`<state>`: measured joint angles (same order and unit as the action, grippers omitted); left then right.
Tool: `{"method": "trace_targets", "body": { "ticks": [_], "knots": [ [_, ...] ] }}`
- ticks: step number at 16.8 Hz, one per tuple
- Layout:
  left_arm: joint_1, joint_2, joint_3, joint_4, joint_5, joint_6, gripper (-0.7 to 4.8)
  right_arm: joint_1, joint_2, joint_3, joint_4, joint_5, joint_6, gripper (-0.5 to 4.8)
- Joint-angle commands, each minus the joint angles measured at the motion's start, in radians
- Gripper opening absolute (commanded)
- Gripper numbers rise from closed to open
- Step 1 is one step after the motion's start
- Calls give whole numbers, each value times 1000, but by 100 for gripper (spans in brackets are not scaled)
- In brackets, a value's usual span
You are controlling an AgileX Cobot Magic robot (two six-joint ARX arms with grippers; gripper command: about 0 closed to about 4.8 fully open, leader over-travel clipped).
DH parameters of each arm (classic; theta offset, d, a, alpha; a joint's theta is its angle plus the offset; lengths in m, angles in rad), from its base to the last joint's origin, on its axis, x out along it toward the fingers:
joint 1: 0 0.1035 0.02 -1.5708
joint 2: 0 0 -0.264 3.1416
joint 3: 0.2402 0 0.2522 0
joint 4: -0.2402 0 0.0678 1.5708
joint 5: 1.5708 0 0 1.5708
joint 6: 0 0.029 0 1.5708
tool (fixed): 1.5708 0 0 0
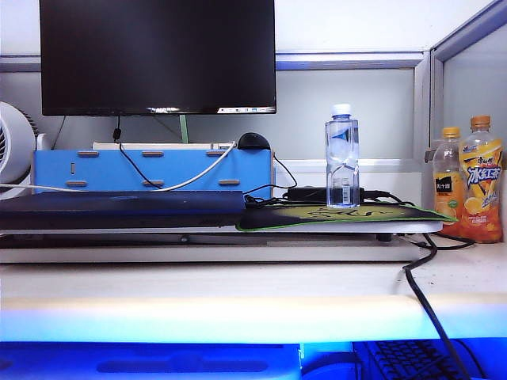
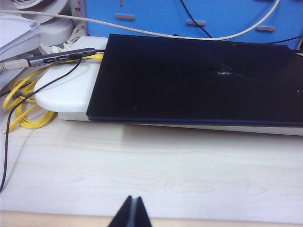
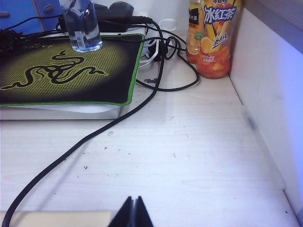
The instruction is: Pick up the mineral water bottle and place it on the laptop.
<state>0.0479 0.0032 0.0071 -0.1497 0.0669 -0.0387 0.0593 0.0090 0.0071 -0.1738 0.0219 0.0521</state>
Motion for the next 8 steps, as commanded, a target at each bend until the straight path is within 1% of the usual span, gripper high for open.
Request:
{"method": "trace_targets", "body": {
  "ticks": [1, 3, 4, 5, 6, 8],
  "knots": [
    [0, -2, 0, 1, 1, 1, -2, 0, 0, -2, 6, 2, -3, 22],
    [0, -2, 0, 1, 1, 1, -2, 0, 0, -2, 51, 2, 12, 22],
    [0, -2, 0, 1, 1, 2, -2, 0, 0, -2, 92, -4, 61, 22],
    [0, -2, 0, 0, 1, 2, -2, 2, 0, 0, 156, -24, 147, 22],
    [0, -2, 0, 0, 1, 2, -2, 2, 1, 11, 211, -60, 206, 22],
    [0, -2, 0, 1, 1, 1, -2, 3, 2, 60, 260, -137, 241, 22]
  ]
}}
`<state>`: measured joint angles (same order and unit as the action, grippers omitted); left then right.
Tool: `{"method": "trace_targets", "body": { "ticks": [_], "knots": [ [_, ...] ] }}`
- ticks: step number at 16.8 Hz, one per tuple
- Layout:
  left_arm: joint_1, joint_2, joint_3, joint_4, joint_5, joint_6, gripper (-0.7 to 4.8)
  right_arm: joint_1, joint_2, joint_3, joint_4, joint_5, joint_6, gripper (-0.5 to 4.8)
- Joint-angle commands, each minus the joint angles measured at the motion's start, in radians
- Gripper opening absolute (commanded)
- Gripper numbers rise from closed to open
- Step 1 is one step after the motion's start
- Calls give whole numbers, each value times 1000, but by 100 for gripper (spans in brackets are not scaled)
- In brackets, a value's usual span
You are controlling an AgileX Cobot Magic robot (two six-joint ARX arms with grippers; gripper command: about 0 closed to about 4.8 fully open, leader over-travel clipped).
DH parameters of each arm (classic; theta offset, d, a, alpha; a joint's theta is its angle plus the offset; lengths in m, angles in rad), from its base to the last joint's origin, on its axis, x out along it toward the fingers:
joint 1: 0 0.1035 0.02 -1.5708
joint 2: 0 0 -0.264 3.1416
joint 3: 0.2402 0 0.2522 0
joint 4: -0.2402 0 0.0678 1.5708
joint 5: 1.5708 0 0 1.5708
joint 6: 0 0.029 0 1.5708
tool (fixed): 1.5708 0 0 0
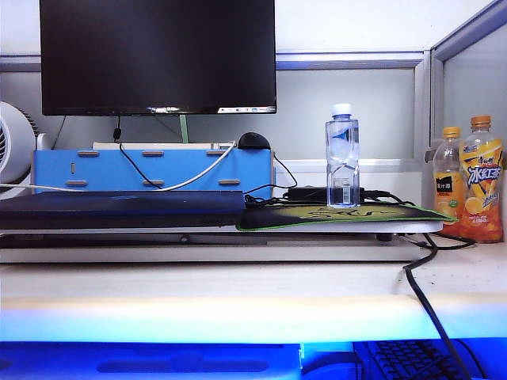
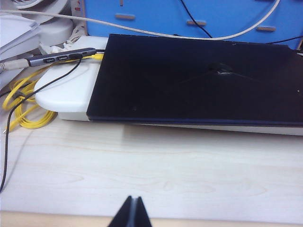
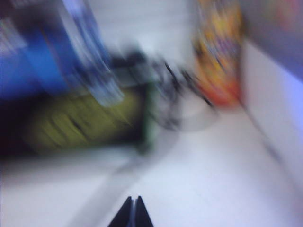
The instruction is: Pick up the mineral water bottle and place it on the laptop.
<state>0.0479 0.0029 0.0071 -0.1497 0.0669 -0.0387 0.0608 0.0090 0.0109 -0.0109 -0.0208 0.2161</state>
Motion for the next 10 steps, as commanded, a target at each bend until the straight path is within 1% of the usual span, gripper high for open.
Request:
{"method": "trace_targets", "body": {
  "ticks": [1, 3, 5, 6, 7, 8, 9, 10],
  "knots": [
    [0, -2, 0, 0, 1, 1, -2, 1, 2, 88, 99, -115, 77, 22],
    [0, -2, 0, 0, 1, 1, -2, 1, 26, 175, 98, -116, 71, 22],
    [0, -2, 0, 0, 1, 1, -2, 1, 109, 280, 98, -122, 61, 22],
    [0, -2, 0, 1, 1, 1, -2, 1, 180, 342, 98, -163, 37, 22],
    [0, -2, 0, 0, 1, 1, -2, 1, 283, 417, 97, -221, 10, 22],
    [0, -2, 0, 0, 1, 1, -2, 1, 444, 525, 97, -332, -19, 22],
    [0, -2, 0, 0, 1, 2, -2, 2, 544, 592, 98, -414, -27, 22],
    [0, -2, 0, 0, 1, 1, -2, 2, 650, 660, 99, -533, -21, 22]
  ]
}}
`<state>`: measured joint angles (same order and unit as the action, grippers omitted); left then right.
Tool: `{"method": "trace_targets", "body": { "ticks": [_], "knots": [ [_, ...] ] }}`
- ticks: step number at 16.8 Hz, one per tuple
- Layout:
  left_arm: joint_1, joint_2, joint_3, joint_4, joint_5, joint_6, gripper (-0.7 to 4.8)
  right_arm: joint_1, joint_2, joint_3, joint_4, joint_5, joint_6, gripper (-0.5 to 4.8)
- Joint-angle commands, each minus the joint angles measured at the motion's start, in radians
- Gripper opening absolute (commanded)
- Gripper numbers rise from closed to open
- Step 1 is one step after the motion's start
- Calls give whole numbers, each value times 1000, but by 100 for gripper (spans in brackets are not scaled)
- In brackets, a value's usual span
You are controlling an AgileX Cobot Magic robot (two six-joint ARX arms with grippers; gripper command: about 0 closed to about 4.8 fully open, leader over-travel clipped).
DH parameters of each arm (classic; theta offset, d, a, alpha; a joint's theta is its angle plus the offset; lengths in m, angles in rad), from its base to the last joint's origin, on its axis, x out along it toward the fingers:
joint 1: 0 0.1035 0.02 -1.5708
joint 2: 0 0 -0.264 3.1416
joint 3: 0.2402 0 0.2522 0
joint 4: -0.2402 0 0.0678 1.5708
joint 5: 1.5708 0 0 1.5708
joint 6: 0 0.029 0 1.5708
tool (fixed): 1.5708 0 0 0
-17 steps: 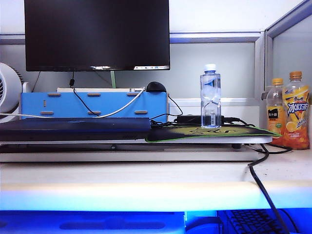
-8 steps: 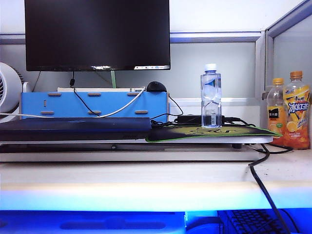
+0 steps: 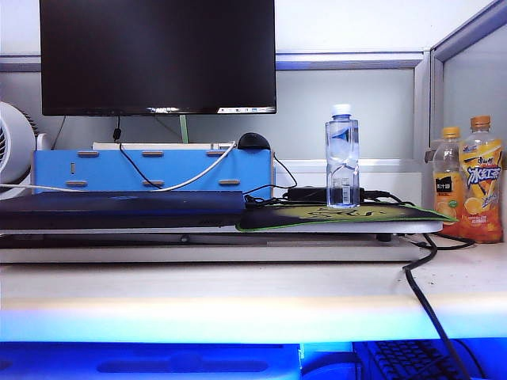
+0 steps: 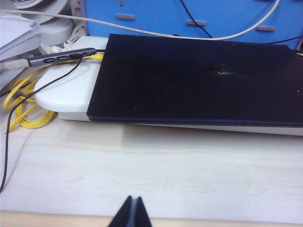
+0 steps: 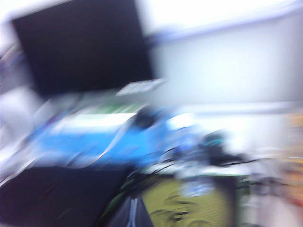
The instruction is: Pick up the mineral water bottle and place it on the laptop.
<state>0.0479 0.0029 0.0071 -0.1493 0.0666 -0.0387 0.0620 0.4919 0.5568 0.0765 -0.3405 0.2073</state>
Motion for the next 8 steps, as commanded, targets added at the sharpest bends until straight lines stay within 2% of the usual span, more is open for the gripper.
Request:
{"method": "trace_targets", "body": {
  "ticks": [1, 3, 4, 5, 6, 7, 8],
  "knots": [
    [0, -2, 0, 0, 1, 1, -2, 0, 293, 193, 19, -356, 65, 22],
    [0, -2, 0, 0, 1, 2, -2, 0, 388, 241, 38, -430, 199, 22],
    [0, -2, 0, 0, 2, 1, -2, 1, 432, 249, 67, -474, 214, 23],
    [0, -2, 0, 0, 1, 2, -2, 0, 457, 248, 72, -499, 197, 81],
    [0, -2, 0, 0, 1, 1, -2, 1, 477, 248, 64, -507, 166, 293],
    [0, -2, 0, 0, 1, 2, -2, 2, 502, 248, 45, -480, 138, 479],
    [0, -2, 0, 0, 1, 2, -2, 12, 515, 249, 29, -397, 104, 479]
  ]
}}
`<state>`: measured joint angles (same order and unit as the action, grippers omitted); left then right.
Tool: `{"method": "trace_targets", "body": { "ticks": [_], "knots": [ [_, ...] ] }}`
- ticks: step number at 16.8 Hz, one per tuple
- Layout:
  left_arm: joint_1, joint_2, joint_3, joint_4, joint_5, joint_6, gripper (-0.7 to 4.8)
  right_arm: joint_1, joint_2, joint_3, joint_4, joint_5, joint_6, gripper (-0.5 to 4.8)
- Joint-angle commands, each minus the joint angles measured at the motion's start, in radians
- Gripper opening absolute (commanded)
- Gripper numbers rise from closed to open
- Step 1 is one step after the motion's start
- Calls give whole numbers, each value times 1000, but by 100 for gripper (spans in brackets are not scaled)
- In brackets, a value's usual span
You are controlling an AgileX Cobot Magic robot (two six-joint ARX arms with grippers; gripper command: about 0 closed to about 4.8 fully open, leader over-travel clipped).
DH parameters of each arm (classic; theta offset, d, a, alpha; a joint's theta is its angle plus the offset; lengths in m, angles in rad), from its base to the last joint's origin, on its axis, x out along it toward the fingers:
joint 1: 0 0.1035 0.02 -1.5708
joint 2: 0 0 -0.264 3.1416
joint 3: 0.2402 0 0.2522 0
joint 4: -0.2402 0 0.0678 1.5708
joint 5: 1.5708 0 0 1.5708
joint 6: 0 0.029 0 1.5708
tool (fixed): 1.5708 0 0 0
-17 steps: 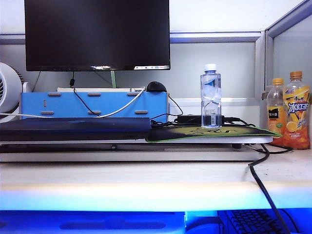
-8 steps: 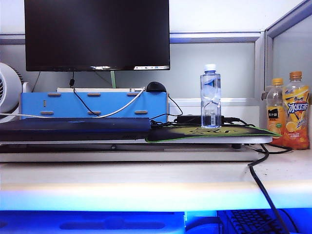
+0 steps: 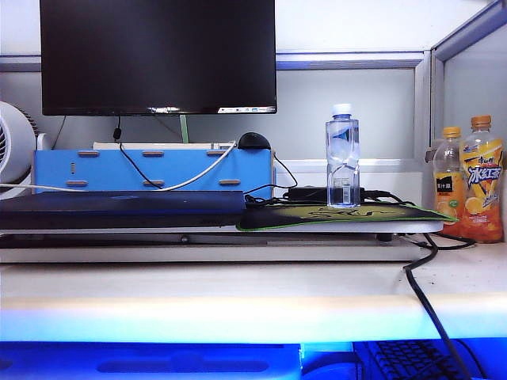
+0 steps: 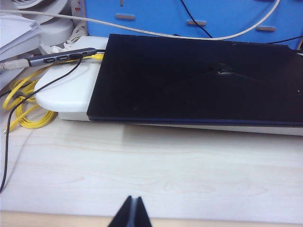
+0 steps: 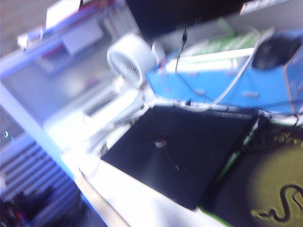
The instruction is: Pick up the mineral water bottle and place it on the laptop.
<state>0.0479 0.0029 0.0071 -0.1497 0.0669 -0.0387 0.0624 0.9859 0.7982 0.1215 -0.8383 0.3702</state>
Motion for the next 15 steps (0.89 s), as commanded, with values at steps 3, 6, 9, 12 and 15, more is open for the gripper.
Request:
{"method": "trace_targets", "body": {
  "ticks": [3, 6, 9, 12, 15],
  "knots": [
    [0, -2, 0, 1, 1, 1, -2, 111, 47, 11, -29, 443, -304, 479],
    [0, -2, 0, 1, 1, 2, -2, 248, 102, 11, 45, 826, -467, 479],
    [0, -2, 0, 0, 1, 2, -2, 270, 283, 64, 129, 946, -468, 479],
    [0, -2, 0, 1, 1, 2, -2, 271, 462, 176, 146, 952, -472, 479],
    [0, -2, 0, 0, 1, 2, -2, 271, 595, 274, 177, 1001, -472, 479]
  ]
}}
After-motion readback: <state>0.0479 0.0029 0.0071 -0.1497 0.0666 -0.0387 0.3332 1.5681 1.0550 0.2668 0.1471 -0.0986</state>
